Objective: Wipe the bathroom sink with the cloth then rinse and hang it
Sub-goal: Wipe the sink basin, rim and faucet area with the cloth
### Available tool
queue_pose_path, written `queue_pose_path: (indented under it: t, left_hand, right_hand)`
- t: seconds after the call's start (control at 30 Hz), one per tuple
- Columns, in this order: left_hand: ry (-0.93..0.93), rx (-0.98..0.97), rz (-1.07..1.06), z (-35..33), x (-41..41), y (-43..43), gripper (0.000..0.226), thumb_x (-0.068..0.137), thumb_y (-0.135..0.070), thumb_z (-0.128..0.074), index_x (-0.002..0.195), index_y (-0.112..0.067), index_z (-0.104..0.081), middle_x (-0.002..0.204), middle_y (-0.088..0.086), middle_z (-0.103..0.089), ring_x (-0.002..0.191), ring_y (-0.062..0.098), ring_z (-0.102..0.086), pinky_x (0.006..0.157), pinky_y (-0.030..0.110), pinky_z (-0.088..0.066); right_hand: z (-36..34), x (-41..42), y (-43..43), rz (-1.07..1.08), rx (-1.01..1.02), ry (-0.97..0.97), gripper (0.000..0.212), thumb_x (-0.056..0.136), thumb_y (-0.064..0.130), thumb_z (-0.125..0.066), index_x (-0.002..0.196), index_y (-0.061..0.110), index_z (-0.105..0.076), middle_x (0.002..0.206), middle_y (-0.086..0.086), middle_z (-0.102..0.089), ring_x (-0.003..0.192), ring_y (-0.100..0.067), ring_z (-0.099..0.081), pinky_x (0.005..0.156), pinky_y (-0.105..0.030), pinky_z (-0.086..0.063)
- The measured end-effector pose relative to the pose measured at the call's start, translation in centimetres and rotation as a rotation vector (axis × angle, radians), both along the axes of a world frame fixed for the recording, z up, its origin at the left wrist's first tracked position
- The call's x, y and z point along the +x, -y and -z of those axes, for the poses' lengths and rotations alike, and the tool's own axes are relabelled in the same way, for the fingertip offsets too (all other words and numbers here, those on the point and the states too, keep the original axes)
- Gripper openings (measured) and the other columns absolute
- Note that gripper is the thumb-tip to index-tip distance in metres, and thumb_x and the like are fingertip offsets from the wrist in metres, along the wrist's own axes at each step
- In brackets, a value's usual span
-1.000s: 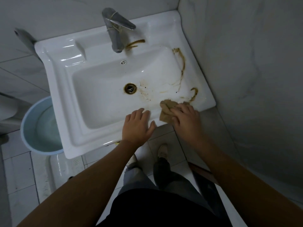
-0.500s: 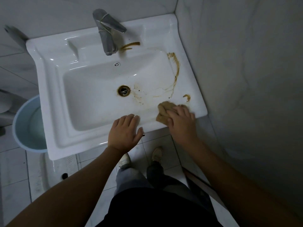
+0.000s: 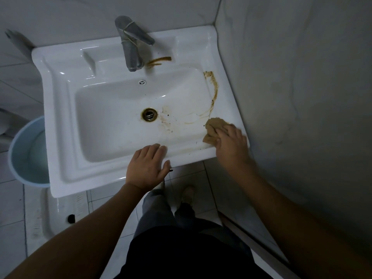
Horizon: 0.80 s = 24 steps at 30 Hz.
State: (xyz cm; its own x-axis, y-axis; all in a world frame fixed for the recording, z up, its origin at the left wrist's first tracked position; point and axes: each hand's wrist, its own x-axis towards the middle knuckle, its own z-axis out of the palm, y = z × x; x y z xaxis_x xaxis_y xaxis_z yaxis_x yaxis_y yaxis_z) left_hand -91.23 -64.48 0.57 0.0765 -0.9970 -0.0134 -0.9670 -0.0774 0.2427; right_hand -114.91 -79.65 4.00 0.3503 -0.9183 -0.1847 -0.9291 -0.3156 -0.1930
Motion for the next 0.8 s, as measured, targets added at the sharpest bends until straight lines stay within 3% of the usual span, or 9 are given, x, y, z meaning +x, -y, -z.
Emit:
queue_pose_path:
  t: [0.33, 0.53, 0.8]
  left_hand:
    - [-0.032, 0.065, -0.003, -0.2, 0.2, 0.0, 0.052, 0.097, -0.05, -0.038, 0.129, -0.015, -0.058, 0.127, 0.008, -0.063, 0.114, 0.026, -0.06, 0.095, 0.039, -0.048]
    - [-0.03, 0.042, -0.008, 0.0, 0.3, 0.1, 0.049, 0.096, -0.048, -0.044, 0.128, -0.014, -0.059, 0.126, 0.008, -0.063, 0.113, 0.026, -0.06, 0.095, 0.04, -0.048]
    - [-0.032, 0.023, -0.011, 0.2, 0.3, 0.2, 0.051, 0.095, -0.049, -0.043, 0.127, -0.013, -0.061, 0.124, 0.008, -0.065, 0.111, 0.026, -0.062, 0.094, 0.038, -0.049]
  right_hand:
    - [-0.4, -1.5, -1.1, 0.014, 0.005, 0.03, 0.041, 0.1, 0.025, -0.041, 0.139, 0.019, -0.055, 0.143, -0.006, -0.05, 0.136, -0.028, -0.038, 0.11, -0.047, -0.035]
    - [1.6, 0.6, 4.1, -0.075, -0.035, 0.024, 0.049, 0.092, 0.012, -0.057, 0.14, 0.015, -0.053, 0.144, -0.01, -0.049, 0.136, -0.031, -0.039, 0.109, -0.046, -0.037]
    - [2.6, 3.9, 10.0, -0.185, -0.104, -0.077, 0.056, 0.089, 0.014, -0.062, 0.144, 0.016, -0.048, 0.144, -0.013, -0.048, 0.134, -0.035, -0.04, 0.102, -0.05, -0.038]
